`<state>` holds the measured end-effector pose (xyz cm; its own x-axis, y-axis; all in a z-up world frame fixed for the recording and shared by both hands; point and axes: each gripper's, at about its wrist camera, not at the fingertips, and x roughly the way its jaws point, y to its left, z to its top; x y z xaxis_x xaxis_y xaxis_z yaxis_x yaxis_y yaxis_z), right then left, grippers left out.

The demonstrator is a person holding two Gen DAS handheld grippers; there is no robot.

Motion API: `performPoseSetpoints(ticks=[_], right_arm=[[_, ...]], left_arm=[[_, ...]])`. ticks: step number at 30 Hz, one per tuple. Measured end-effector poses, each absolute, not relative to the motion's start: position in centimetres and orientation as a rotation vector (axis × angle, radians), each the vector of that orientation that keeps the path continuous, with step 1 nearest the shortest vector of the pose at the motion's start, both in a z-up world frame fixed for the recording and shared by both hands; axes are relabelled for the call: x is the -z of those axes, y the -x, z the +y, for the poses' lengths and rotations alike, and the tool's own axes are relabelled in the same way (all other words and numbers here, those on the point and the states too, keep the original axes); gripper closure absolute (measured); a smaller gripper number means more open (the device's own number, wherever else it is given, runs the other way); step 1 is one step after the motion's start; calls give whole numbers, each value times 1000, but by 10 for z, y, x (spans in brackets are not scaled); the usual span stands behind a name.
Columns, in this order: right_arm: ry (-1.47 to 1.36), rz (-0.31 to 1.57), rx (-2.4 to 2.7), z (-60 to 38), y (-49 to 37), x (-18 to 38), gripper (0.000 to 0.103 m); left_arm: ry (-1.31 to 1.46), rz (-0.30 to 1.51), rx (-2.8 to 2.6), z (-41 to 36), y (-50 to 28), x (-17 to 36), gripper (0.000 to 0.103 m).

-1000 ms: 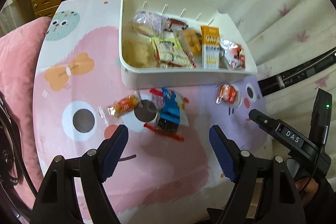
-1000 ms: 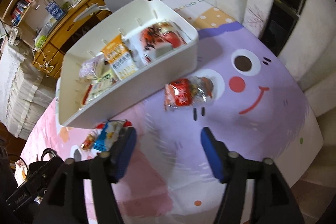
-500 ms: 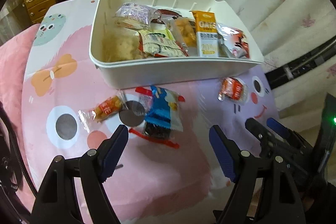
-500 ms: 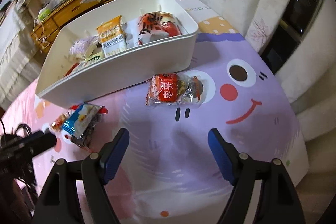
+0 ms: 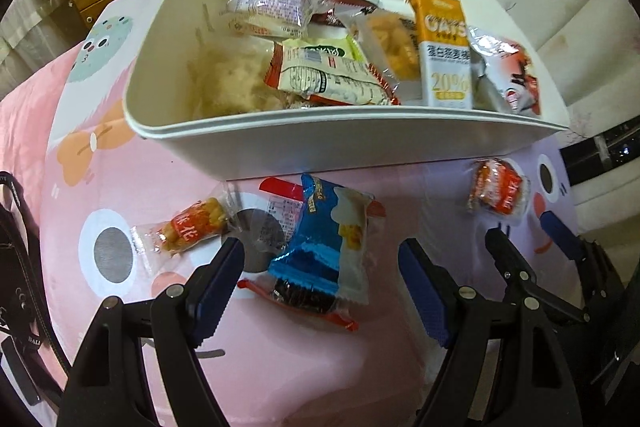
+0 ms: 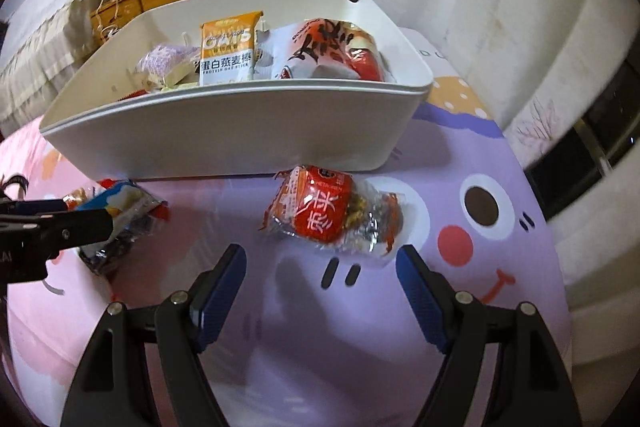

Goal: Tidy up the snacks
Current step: 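Grasp the blue chip bag with the left tool while the right tool grasps the red-wrapped snack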

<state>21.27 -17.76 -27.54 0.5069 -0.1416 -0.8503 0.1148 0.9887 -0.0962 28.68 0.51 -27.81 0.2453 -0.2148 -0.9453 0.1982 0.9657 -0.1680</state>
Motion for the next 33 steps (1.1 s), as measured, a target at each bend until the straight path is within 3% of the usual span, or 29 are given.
performPoseSetpoints(ticks=[8, 15, 24, 33], right_arm=[[85, 1002, 110, -184, -232, 284, 22], [92, 1002, 75, -188, -248, 290, 19], [101, 1016, 36, -193, -259, 299, 17], [67, 1041, 27, -199, -263, 306, 17]], left_arm=[[-20, 1304, 197, -4, -298, 293, 26], [-45, 1292, 158, -13, -302, 299, 39], [-44, 1282, 149, -16, -308, 304, 67], [-25, 1267, 155, -15, -298, 296, 71]])
